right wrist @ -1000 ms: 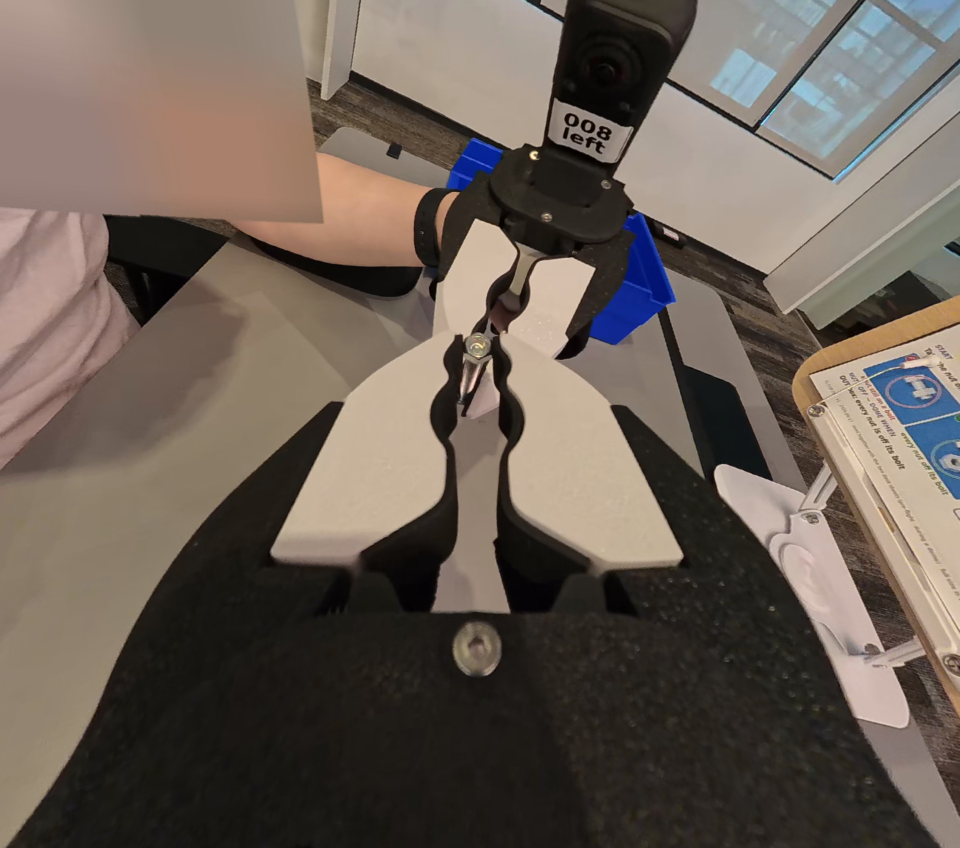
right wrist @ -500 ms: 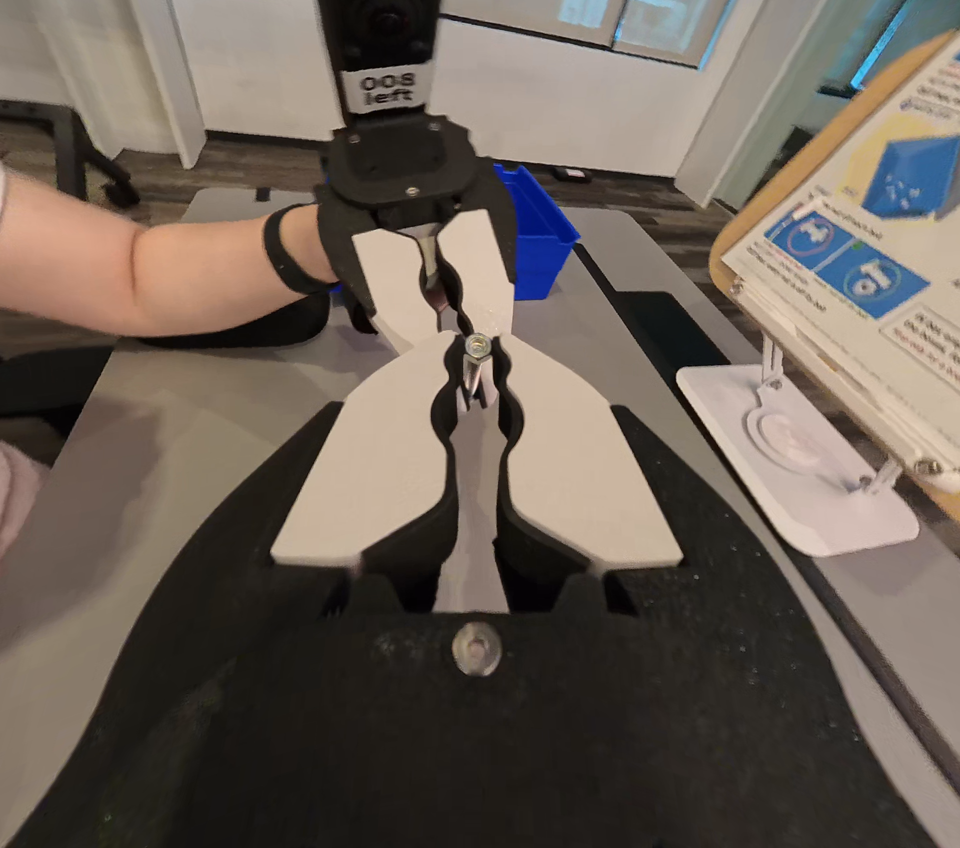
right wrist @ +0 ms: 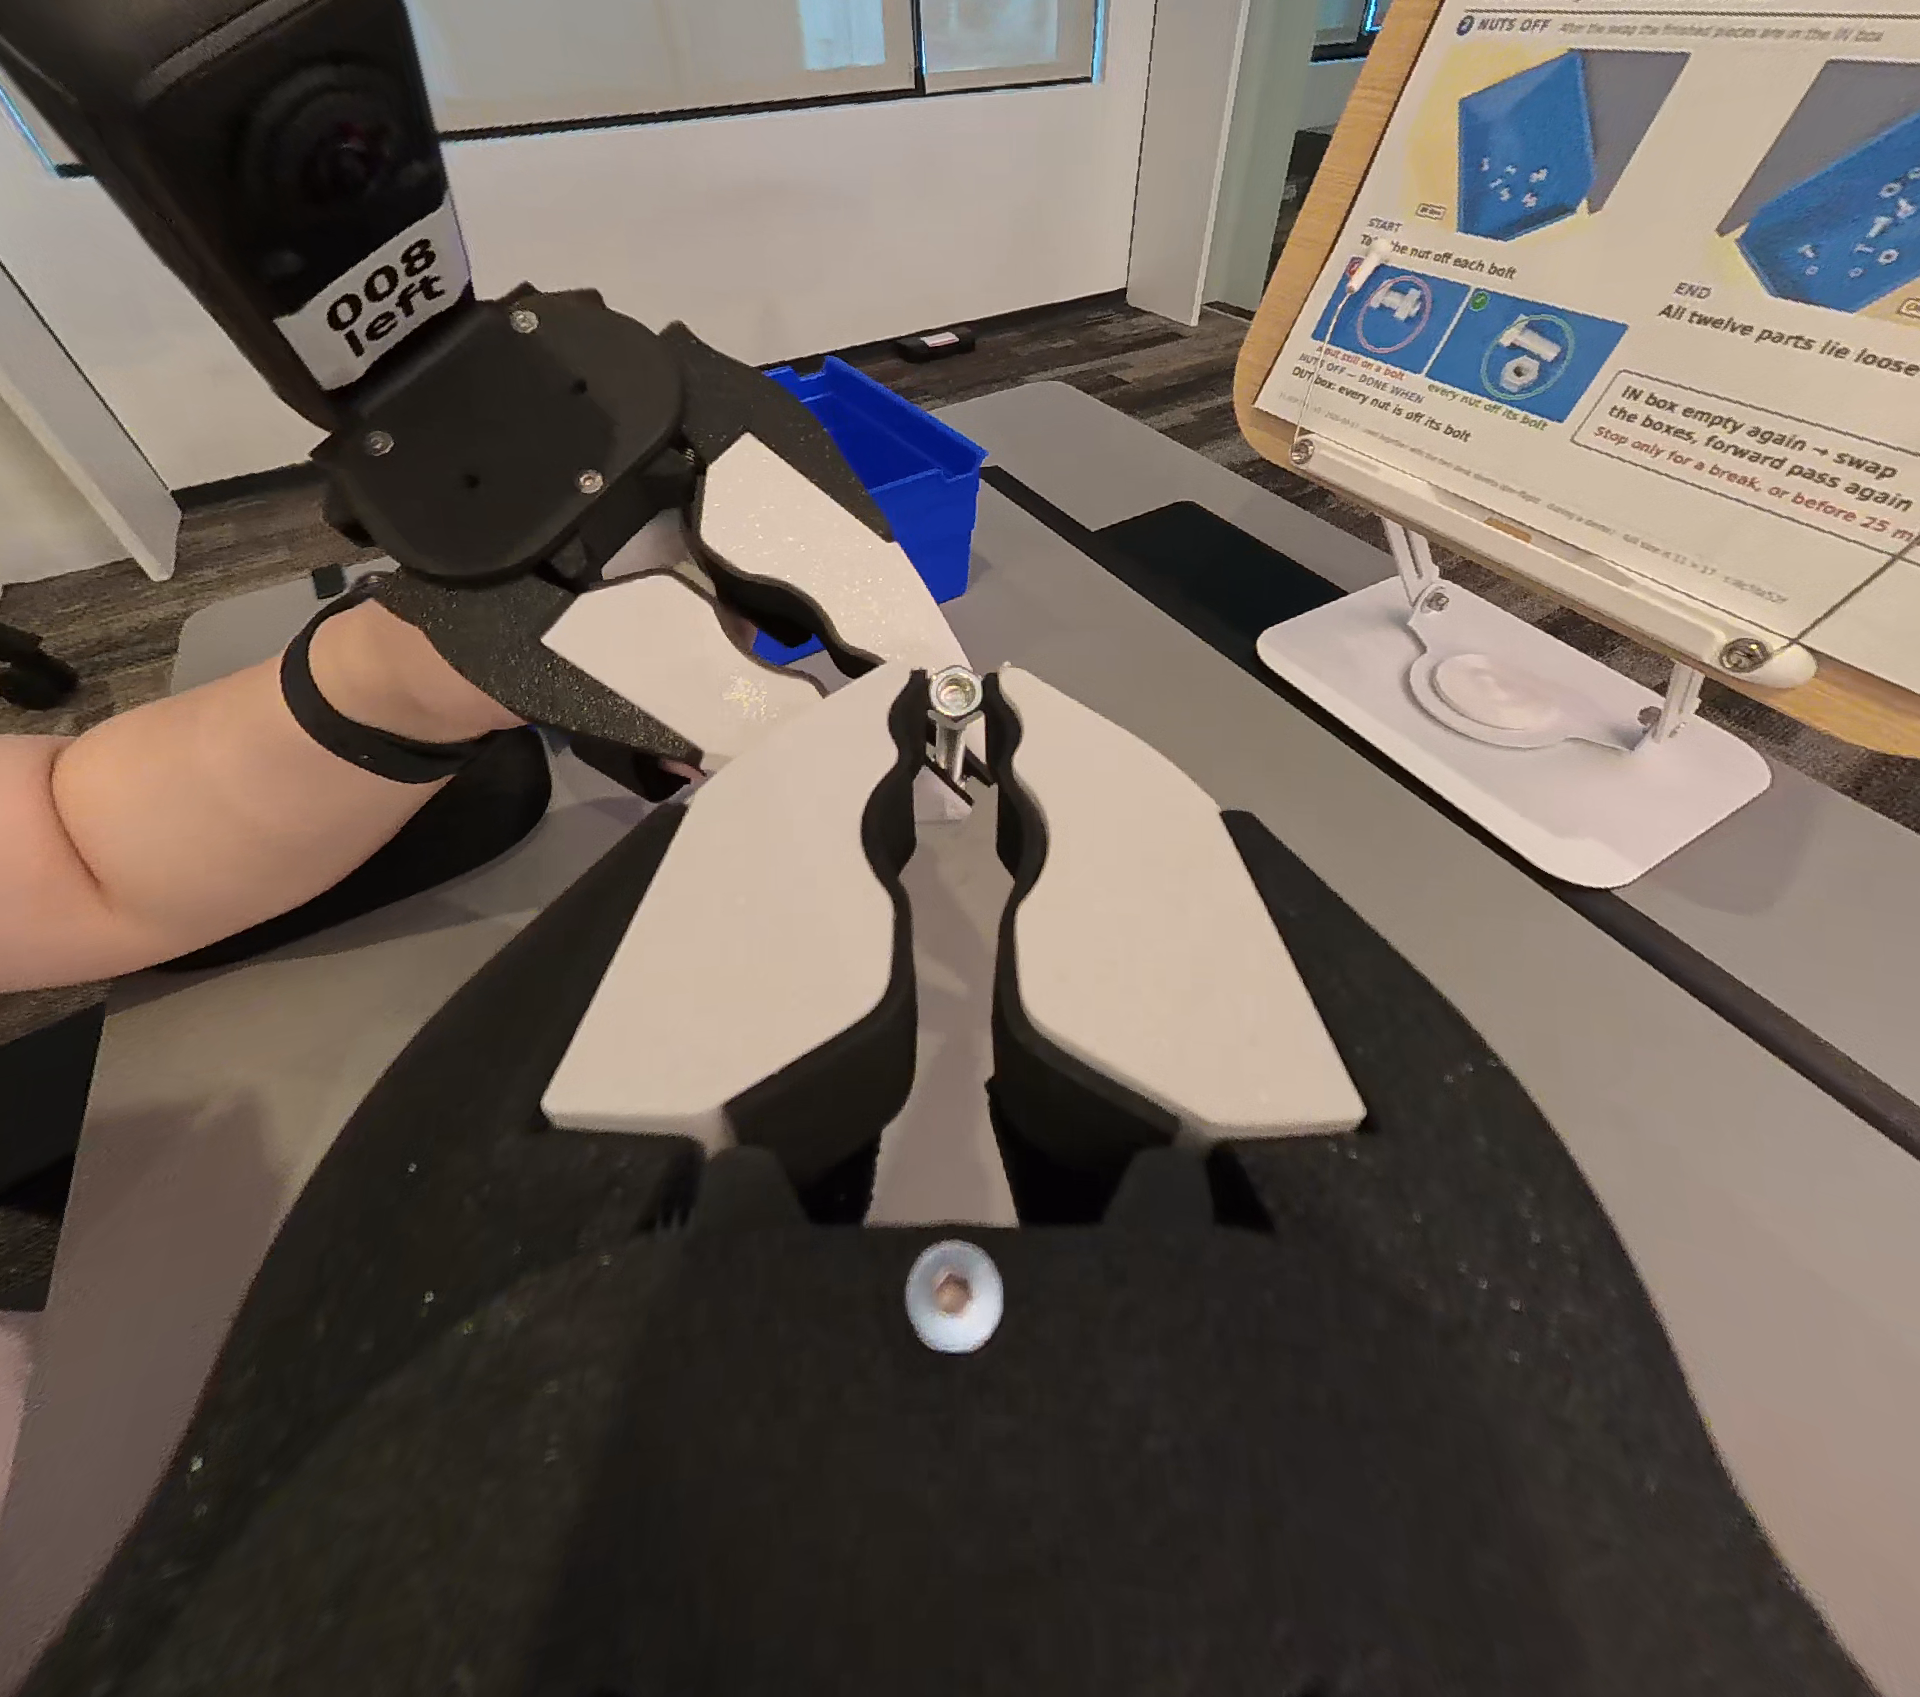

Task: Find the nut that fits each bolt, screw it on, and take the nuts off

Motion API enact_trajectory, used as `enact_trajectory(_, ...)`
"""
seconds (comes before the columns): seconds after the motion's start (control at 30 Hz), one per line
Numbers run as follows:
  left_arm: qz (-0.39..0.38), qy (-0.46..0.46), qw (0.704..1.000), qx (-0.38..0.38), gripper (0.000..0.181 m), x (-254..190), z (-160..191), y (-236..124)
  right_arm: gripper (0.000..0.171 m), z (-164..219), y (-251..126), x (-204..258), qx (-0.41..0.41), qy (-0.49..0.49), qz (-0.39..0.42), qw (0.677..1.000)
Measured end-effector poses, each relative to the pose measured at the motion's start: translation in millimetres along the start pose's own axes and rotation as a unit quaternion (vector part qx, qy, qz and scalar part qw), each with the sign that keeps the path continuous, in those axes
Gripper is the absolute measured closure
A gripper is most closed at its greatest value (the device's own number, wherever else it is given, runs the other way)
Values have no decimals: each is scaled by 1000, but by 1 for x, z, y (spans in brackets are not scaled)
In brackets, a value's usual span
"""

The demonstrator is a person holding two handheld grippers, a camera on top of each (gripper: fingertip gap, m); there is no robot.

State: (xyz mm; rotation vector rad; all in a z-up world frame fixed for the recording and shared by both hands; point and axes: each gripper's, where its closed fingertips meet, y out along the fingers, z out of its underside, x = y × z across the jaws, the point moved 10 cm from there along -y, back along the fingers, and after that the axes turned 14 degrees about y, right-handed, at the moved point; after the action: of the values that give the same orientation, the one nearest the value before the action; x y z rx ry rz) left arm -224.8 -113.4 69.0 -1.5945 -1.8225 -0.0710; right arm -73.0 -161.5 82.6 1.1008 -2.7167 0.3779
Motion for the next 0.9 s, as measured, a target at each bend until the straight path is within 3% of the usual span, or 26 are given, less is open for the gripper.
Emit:
enact_trajectory(0.17, 21, -26, 999, -23, 177, 2, 1, -1, 161, -1, -1, 3, -2, -10, -6, 1000)
enact_trajectory(0.33, 58, -50, 996, -46, 177, 5, 3, -3, 141, -13, -13, 6, -37, -48, -9, 998)
enact_trajectory(0.47, 165, -81, 975, -123, 177, 3, 2, -7, 141, -21, -27, 10, -37, -145, -106, 983)
enact_trajectory(0.6, 218, -71, 960, -158, 177, -1, 2, -10, 142, -16, -32, 7, -5, -190, -203, 961)
enact_trajectory(0.9, 264, -34, 946, -183, 177, -13, -5, -9, 153, -7, -22, -3, 3, -81, -332, 940)
